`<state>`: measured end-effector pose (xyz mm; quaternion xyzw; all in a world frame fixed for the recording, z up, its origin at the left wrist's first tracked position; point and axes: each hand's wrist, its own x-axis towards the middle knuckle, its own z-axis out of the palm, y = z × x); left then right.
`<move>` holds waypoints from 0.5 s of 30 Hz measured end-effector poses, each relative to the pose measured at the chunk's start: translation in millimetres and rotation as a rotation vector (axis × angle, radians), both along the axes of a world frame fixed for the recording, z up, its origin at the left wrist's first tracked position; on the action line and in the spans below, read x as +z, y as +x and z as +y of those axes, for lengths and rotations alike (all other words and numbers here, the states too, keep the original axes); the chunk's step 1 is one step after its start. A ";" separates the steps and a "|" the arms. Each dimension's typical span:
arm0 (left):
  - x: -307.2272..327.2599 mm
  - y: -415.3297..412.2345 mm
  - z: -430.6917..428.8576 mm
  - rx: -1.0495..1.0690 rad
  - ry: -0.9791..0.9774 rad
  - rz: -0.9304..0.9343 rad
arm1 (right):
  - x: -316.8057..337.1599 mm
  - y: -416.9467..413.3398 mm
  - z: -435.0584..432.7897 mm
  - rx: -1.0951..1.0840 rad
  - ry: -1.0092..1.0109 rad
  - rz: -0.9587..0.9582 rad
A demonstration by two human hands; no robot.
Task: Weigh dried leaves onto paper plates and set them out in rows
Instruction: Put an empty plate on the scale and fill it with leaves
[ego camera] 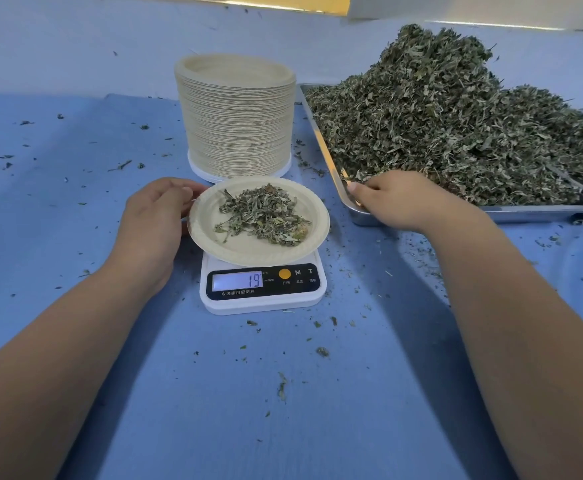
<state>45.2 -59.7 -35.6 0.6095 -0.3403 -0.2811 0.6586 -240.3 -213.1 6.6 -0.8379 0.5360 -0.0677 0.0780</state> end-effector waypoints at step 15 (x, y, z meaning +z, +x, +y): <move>2.2 -0.7 2.1 -0.018 0.004 0.000 | -0.8 23.0 15.8 0.064 -0.103 -0.138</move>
